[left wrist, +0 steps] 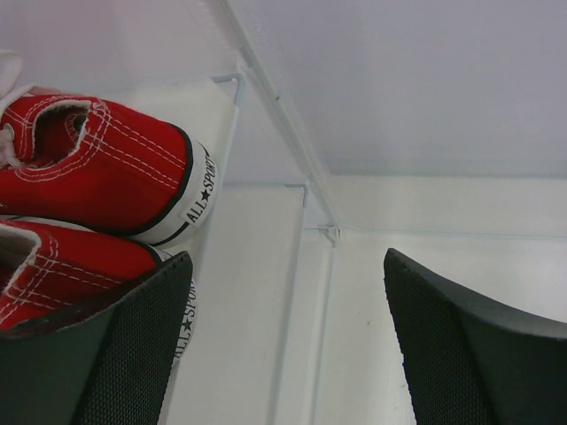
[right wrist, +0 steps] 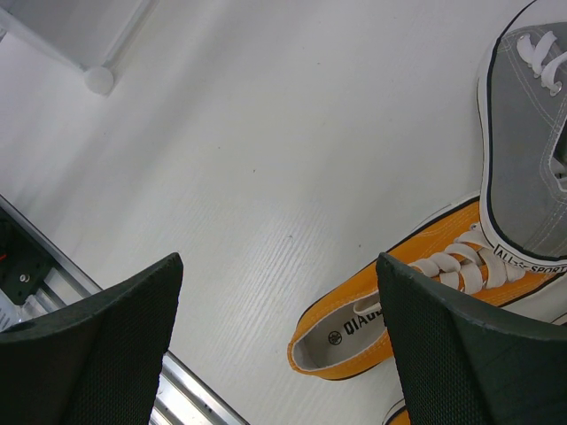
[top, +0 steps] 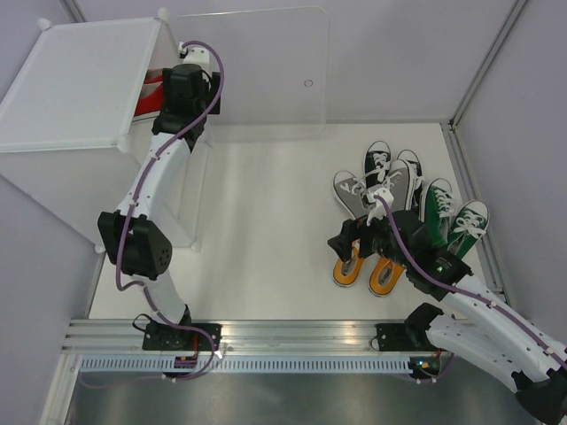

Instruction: Place and organize the shoes in the shoe cabinet

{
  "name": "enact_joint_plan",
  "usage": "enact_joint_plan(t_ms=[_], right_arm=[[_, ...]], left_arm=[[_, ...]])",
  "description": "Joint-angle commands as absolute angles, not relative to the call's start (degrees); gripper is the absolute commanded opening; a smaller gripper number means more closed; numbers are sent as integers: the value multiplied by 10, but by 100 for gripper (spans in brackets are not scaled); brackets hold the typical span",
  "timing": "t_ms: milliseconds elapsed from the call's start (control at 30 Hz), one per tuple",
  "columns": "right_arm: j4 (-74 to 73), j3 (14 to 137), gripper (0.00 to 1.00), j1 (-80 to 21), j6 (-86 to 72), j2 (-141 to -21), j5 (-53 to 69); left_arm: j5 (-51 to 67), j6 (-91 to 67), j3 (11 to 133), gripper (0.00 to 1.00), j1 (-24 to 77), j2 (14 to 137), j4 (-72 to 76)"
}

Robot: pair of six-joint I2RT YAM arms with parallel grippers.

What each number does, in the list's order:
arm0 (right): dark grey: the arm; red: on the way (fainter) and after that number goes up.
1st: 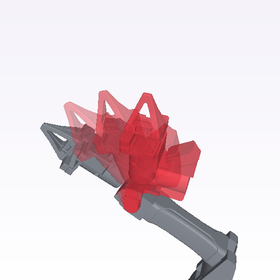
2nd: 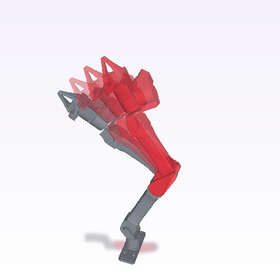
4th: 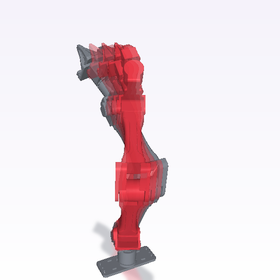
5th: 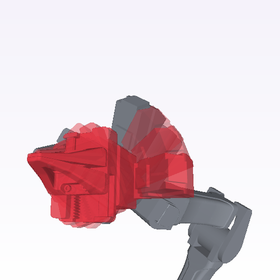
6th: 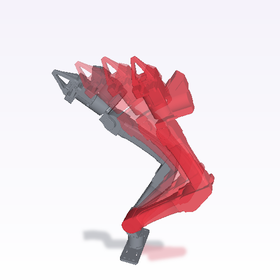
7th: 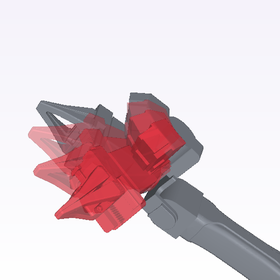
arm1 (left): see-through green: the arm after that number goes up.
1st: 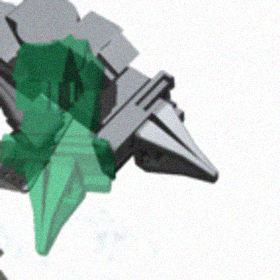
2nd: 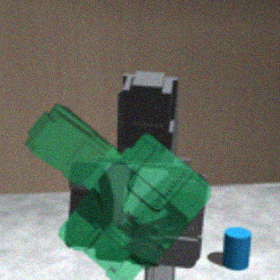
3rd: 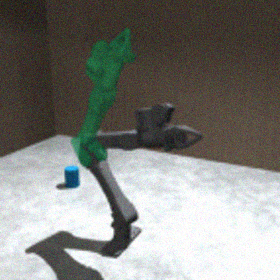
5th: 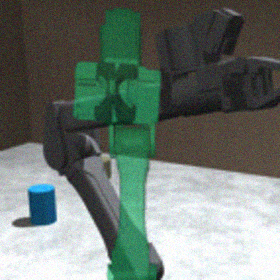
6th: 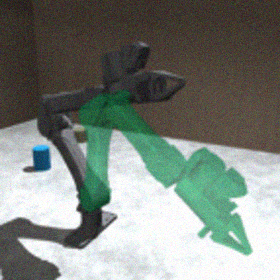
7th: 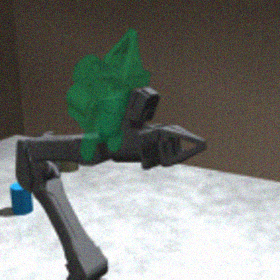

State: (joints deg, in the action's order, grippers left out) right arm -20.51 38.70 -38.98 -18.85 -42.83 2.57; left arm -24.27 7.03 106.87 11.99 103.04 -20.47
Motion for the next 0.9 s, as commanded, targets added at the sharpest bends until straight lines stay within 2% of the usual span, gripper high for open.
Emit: enact_joint_plan(t_ms=[0, 500, 867], right_arm=[[-185, 384, 93, -388, -194, -430, 21], [-187, 385, 93, -388, -193, -428, 20], [-206, 410, 93, -389, -190, -420, 11]], left_arm=[[-278, 100, 1104, 91, 112, 1044, -187], [-296, 85, 1114, 93, 104, 1049, -197], [-139, 45, 1057, 99, 163, 941, -209]])
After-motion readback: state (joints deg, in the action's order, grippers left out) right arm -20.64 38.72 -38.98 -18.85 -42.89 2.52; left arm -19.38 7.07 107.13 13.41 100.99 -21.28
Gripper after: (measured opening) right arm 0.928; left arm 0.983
